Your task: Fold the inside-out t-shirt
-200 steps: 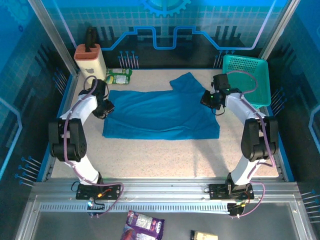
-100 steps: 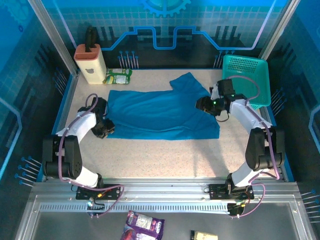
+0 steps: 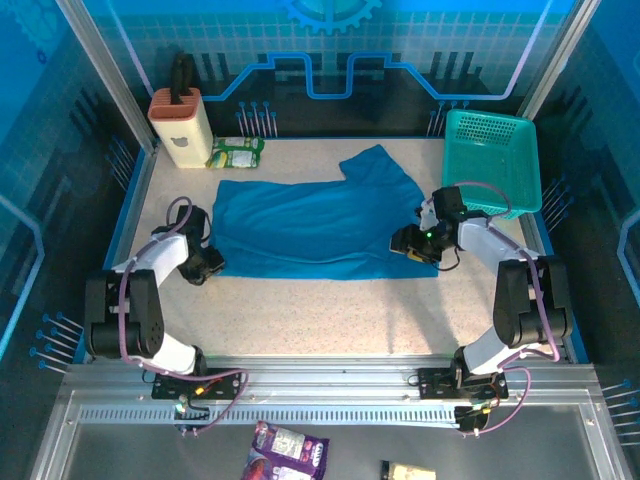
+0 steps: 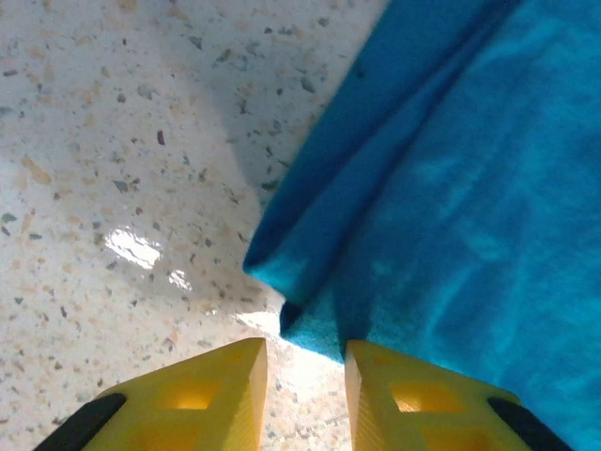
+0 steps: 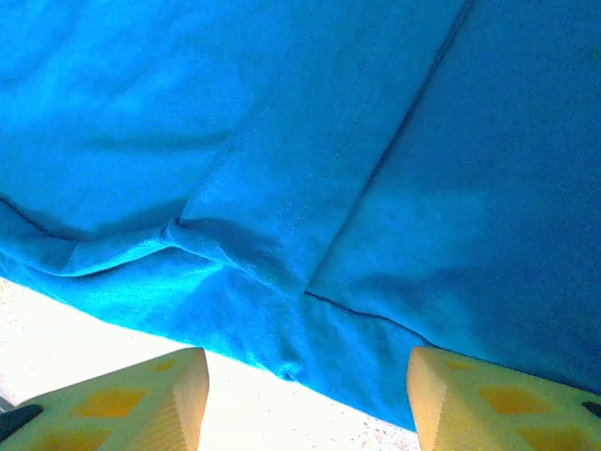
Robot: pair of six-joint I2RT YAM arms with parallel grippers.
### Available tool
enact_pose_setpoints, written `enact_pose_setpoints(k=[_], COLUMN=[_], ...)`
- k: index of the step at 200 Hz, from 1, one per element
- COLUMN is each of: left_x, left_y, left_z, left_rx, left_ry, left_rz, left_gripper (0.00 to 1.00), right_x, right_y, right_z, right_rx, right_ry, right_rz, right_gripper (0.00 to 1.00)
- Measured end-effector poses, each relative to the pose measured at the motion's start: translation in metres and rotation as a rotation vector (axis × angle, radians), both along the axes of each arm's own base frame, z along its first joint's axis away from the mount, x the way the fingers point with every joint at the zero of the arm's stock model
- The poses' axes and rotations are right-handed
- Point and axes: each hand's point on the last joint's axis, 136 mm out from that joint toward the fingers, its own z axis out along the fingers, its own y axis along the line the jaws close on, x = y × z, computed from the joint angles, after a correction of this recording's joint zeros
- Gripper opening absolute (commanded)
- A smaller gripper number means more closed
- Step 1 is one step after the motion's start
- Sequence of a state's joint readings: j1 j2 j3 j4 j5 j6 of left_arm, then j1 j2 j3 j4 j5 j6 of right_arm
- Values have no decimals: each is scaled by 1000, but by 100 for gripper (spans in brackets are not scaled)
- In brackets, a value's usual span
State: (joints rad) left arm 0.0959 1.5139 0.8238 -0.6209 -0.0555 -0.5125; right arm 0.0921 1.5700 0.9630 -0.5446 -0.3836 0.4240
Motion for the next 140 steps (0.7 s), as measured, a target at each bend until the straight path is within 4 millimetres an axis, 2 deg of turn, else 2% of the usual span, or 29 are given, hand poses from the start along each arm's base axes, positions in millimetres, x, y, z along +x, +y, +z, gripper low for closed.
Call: enact_pose_setpoints(k=[60,117,140], left_x=[10,14,15], left_y=[3,5,7], left_z=[-6,-8,-6], left_rx=[14,28,37], left_ry=[10,10,4], left_rz=[-38,-47,-52], left_gripper=[28,12,5], right_x=[1,-4,-3], right_y=[-6,-17,-19], right_z=[-17,-44,-45], right_rx=[-2,6,14], right_ry=[44,107,107], right_rz=[-12,-49,-61], right_gripper=[60,60,60])
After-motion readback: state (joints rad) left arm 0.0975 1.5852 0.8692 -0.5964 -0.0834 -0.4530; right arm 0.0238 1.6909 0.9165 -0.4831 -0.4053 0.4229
